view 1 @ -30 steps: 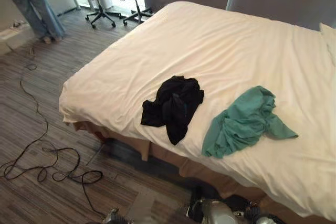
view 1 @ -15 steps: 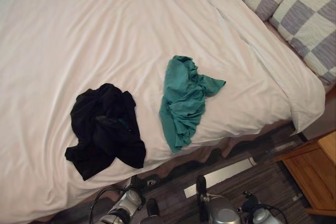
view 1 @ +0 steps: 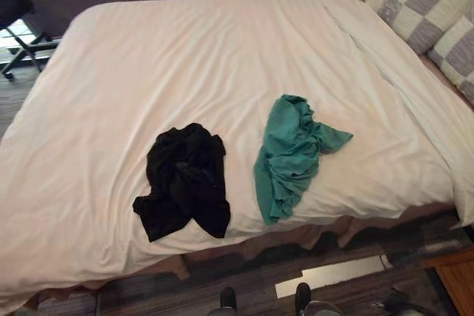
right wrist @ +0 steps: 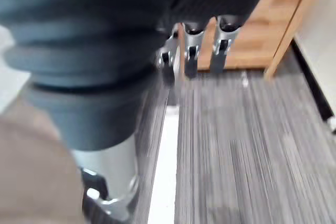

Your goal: Tidy up the quilt and then pick up the clothes from the bed and put them into the laundry hamper.

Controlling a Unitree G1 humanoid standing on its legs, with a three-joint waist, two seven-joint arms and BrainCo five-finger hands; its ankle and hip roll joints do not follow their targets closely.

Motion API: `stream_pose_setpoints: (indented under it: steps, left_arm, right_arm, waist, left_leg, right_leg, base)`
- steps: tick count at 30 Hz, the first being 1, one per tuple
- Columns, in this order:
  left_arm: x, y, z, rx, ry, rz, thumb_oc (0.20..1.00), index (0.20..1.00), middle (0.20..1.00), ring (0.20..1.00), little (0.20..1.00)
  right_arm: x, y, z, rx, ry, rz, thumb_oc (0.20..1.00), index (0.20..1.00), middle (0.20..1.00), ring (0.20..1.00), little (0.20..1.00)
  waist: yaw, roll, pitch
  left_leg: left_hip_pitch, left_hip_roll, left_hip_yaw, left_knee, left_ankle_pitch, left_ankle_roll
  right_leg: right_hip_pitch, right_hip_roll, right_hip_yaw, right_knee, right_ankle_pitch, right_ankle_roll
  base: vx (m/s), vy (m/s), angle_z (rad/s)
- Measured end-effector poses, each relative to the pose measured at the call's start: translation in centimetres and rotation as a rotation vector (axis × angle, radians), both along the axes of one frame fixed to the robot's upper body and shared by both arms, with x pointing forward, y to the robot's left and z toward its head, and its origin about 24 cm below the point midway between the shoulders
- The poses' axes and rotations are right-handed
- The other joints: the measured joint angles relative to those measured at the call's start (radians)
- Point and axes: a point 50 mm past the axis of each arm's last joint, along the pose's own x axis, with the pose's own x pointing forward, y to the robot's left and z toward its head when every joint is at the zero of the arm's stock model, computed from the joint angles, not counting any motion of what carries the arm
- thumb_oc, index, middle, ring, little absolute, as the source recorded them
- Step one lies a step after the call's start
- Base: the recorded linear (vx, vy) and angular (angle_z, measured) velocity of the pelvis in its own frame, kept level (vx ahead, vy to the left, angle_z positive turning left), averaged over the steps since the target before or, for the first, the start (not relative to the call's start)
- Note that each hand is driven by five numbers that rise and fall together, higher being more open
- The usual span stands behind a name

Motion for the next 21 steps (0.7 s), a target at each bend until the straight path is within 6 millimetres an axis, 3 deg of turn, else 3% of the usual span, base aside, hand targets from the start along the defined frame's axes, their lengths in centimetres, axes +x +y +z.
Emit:
stream_pose_setpoints:
  steps: [2, 3, 4, 5, 6, 7, 8, 9, 10, 12, 15, 16, 18, 21]
  left_arm:
    - [0.3, 1.9, 1.2, 0.062, -0.099, 0.067, 1.0, 1.0, 1.0, 1.0, 1.0]
    - [0.6, 3.8, 2.7, 0.156, -0.151, 0.041, 1.0, 1.0, 1.0, 1.0, 1.0]
    - [2.8, 4.9, 3.8, 0.189, -0.236, 0.029, 1.0, 1.0, 1.0, 1.0, 1.0]
    - [6.5, 6.1, 6.7, 0.251, -0.407, -0.075, 1.0, 1.0, 1.0, 1.0, 1.0]
    - [9.0, 6.7, 9.8, 0.327, -0.53, -0.215, 1.0, 1.0, 1.0, 1.0, 1.0]
    - [13.1, 7.4, 14.8, 0.479, -0.705, -0.407, 1.0, 1.0, 1.0, 1.0, 1.0]
    - [15.1, 7.7, 17.4, 0.55, -0.755, -0.495, 1.0, 1.0, 1.0, 1.0, 1.0]
    - [17.6, 7.3, 20.8, 0.64, -0.83, -0.628, 1.0, 1.0, 1.0, 1.0, 1.0]
    - [18.9, 6.5, 23.0, 0.689, -0.891, -0.7, 1.0, 1.0, 1.0, 1.0, 1.0]
    - [22.2, 2.9, 26.6, 0.741, -1.072, -0.88, 1.0, 1.0, 1.0, 1.0, 1.0]
    - [25.5, -1.4, 26.5, 0.65, -1.155, -1.021, 1.0, 1.0, 1.0, 1.0, 1.0]
    - [27.0, -3.5, 25.8, 0.609, -1.142, -1.093, 1.0, 1.0, 1.0, 1.0, 1.0]
    - [28.7, -6.4, 25.3, 0.561, -1.132, -1.197, 1.0, 1.0, 1.0, 1.0, 1.0]
    - [31.0, -8.8, 24.6, 0.535, -1.099, -1.237, 1.0, 1.0, 1.0, 1.0, 1.0]
  right_arm:
    - [0.7, -1.9, 2.8, -0.066, -0.128, 0.037, 1.0, 1.0, 1.0, 1.0, 1.0]
    - [2.0, -3.4, 5.0, -0.157, -0.212, 0.086, 1.0, 1.0, 1.0, 1.0, 1.0]
    - [2.9, -3.9, 6.1, -0.181, -0.241, 0.116, 1.0, 1.0, 1.0, 1.0, 1.0]
    - [4.0, -4.5, 9.1, -0.257, -0.281, 0.265, 1.0, 1.0, 1.0, 1.0, 1.0]
    - [4.5, -5.0, 11.2, -0.341, -0.283, 0.402, 1.0, 1.0, 1.0, 1.0, 1.0]
    - [6.3, -5.7, 14.2, -0.456, -0.357, 0.489, 1.0, 1.0, 1.0, 1.0, 1.0]
    - [7.5, -5.8, 15.3, -0.494, -0.387, 0.513, 1.0, 1.0, 1.0, 1.0, 1.0]
    - [9.2, -5.3, 16.9, -0.536, -0.44, 0.581, 1.0, 1.0, 1.0, 1.0, 1.0]
    - [10.4, -4.4, 17.8, -0.56, -0.48, 0.635, 1.0, 1.0, 1.0, 1.0, 1.0]
    - [13.2, -1.7, 19.2, -0.575, -0.573, 0.769, 1.0, 1.0, 1.0, 1.0, 1.0]
    - [16.0, 1.5, 19.5, -0.537, -0.621, 0.893, 1.0, 1.0, 1.0, 1.0, 1.0]
    - [17.4, 3.5, 19.8, -0.518, -0.661, 0.952, 1.0, 1.0, 1.0, 1.0, 1.0]
    - [18.7, 6.3, 20.2, -0.478, -0.733, 1.012, 1.0, 1.0, 1.0, 1.0, 1.0]
    - [20.2, 9.3, 21.0, -0.439, -0.826, 1.059, 1.0, 1.0, 1.0, 1.0, 1.0]
  waist:
    - [0.004, 0.006, 0.003]
    - [0.0, 0.004, -0.002]
    - [0.003, 0.004, -0.006]
    - [0.022, 0.009, -0.001]
    - [0.024, -0.001, 0.008]
    - [0.03, -0.009, 0.005]
    - [0.028, -0.009, 0.004]
    - [0.03, -0.022, -0.001]
    - [0.032, -0.014, 0.004]
    - [0.027, -0.013, 0.002]
    - [0.024, 0.009, 0.01]
    - [0.021, 0.016, 0.017]
    - [0.022, 0.013, 0.032]
    - [0.014, -0.004, 0.09]
  left_leg:
    - [-0.005, -0.004, -0.006, 0.0, 0.003, 0.003]
    - [0.0, -0.007, -0.009, 0.0, 0.005, 0.004]
    - [0.0, -0.008, -0.019, 0.0, 0.007, 0.001]
    - [-0.005, -0.01, -0.028, 0.0, 0.008, -0.007]
    - [-0.006, -0.011, -0.025, 0.0, 0.008, -0.006]
    - [-0.012, -0.008, -0.023, 0.0, 0.009, -0.006]
    - [-0.014, -0.006, -0.019, 0.0, 0.009, -0.006]
    - [-0.017, -0.006, -0.019, 0.0, 0.009, -0.006]
    - [-0.021, -0.008, -0.02, 0.0, 0.009, -0.006]
    - [-0.019, -0.017, -0.021, 0.0, 0.012, -0.006]
    - [-0.039, -0.022, -0.021, 0.0, 0.031, -0.008]
    - [-0.051, -0.024, -0.017, 0.001, 0.043, 0.001]
    - [-0.076, -0.023, -0.015, 0.007, 0.064, 0.005]
    - [-0.085, -0.021, 0.004, 0.007, 0.068, 0.006]
  right_leg:
    - [0.0, -0.005, -0.007, 0.0, 0.0, 0.0]
    - [0.008, -0.007, -0.011, 0.0, 0.001, 0.002]
    - [0.015, -0.007, -0.016, -0.002, 0.001, 0.002]
    - [0.018, -0.011, -0.029, -0.006, 0.0, 0.002]
    - [0.014, -0.012, -0.029, -0.002, -0.003, 0.007]
    - [0.017, -0.012, -0.043, -0.001, -0.002, 0.008]
    - [0.019, -0.013, -0.048, 0.0, -0.002, 0.008]
    - [0.017, -0.013, -0.047, 0.0, 0.0, 0.011]
    - [0.013, -0.015, -0.047, 0.0, 0.0, 0.012]
    - [0.013, -0.024, -0.043, -0.005, 0.002, 0.016]
    - [-0.006, -0.027, -0.043, -0.005, 0.005, 0.02]
    - [-0.027, -0.028, -0.041, -0.004, 0.014, 0.02]
    - [-0.049, -0.027, -0.042, 0.0, 0.023, 0.016]
    - [-0.072, -0.023, -0.03, 0.0, 0.034, 0.011]
  base:
    - [0.0, -0.006, 0.11]
    - [-0.01, -0.033, 0.18]
    - [-0.02, -0.039, 0.28]
    - [-0.01, -0.034, 0.21]
    - [-0.01, -0.013, 0.3]
    - [0.0, -0.009, 0.23]
    - [0.0, -0.003, 0.25]
    - [0.0, -0.001, 0.12]
    - [0.0, 0.0, 0.0]
    - [0.0, 0.0, 0.0]
    - [-0.05, 0.011, 0.01]
    - [-0.07, 0.013, 0.02]
    - [-0.11, 0.021, 0.0]
    - [-0.16, 0.026, -0.15]
